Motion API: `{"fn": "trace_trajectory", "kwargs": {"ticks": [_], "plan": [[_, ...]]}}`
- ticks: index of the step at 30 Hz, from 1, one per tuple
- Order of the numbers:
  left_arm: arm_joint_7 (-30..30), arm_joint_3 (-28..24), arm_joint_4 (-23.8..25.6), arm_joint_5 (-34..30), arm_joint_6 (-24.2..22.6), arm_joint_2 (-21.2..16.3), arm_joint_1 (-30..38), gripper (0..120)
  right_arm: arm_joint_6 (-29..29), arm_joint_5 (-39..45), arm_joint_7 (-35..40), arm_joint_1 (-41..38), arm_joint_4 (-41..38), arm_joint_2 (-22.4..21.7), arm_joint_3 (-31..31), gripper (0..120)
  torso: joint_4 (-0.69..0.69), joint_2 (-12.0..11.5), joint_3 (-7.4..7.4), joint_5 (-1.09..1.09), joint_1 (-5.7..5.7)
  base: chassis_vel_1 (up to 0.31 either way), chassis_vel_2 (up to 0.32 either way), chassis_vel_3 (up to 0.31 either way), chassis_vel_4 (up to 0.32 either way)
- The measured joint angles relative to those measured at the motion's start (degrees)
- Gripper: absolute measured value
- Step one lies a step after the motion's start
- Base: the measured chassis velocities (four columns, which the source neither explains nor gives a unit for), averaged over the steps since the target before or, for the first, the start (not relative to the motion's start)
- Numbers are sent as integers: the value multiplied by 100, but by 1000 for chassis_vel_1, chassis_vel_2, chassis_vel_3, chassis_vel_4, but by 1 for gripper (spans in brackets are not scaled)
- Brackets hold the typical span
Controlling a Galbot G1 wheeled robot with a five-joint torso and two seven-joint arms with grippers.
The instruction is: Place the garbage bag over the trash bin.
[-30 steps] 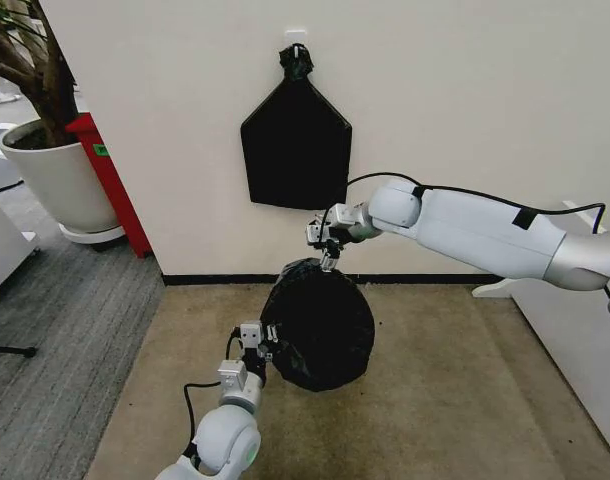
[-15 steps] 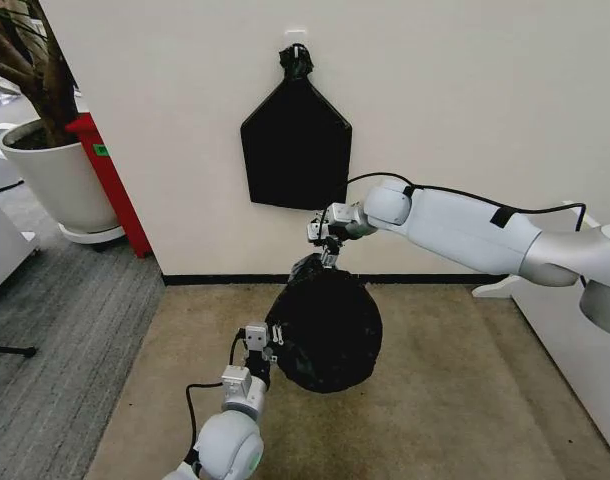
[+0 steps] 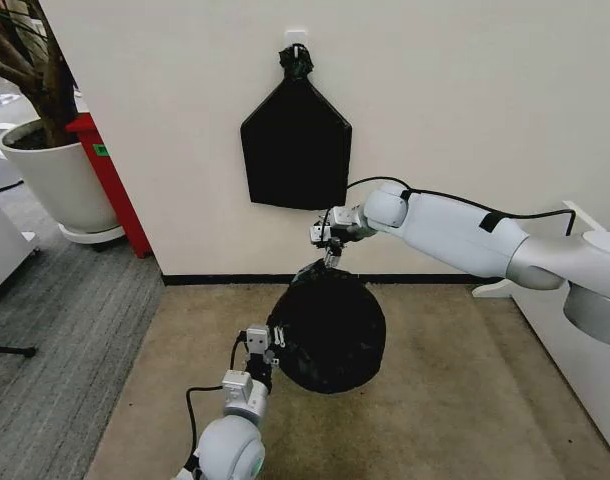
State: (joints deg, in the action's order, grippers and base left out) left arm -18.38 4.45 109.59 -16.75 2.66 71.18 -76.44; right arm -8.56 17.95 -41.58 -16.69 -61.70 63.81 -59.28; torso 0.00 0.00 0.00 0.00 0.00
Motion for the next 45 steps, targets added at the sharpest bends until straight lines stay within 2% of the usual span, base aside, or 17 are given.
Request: {"fn": "trace_trajectory", "kwargs": {"ticks": [5,7,11,14,19,28,34,42,45], "plan": [[-52,32,-161,-97,2,23,83,1,-70,121,5,-63,-485,-217,26,100,0,0,0,1,0,0,0,0,0],[-129,51,-332,-152,2,86,162,1,-139,286,22,-122,-1012,-444,21,100,0,0,0,0,0,0,0,0,0],[-171,54,-440,-202,3,147,191,1,-193,426,55,-136,-1430,-612,102,100,-2,0,0,-1,0,0,0,0,0],[-252,63,-467,-378,2,179,183,1,-215,524,100,-47,-1738,-751,409,100,2,0,0,0,0,0,0,0,0],[-351,102,-443,-616,-3,215,156,1,-264,637,203,210,-1999,-924,1028,100,-1,1,-1,1,0,0,0,0,0],[-327,67,-349,-890,115,260,136,1,-287,700,542,594,-1772,-847,1561,100,1,1,-1,0,0,0,0,0,0],[-189,41,-284,-960,253,239,135,1,-346,700,536,686,-1501,-805,1436,100,-1,1,0,1,0,0,0,0,0],[-105,34,-270,-985,326,230,132,1,-548,1254,608,739,-879,-714,1346,100,-1,1,0,1,0,0,0,0,0],[-49,34,-274,-931,370,228,97,1,-630,1524,596,603,-588,-695,1099,90,0,1,0,-1,0,0,0,0,0]]}}
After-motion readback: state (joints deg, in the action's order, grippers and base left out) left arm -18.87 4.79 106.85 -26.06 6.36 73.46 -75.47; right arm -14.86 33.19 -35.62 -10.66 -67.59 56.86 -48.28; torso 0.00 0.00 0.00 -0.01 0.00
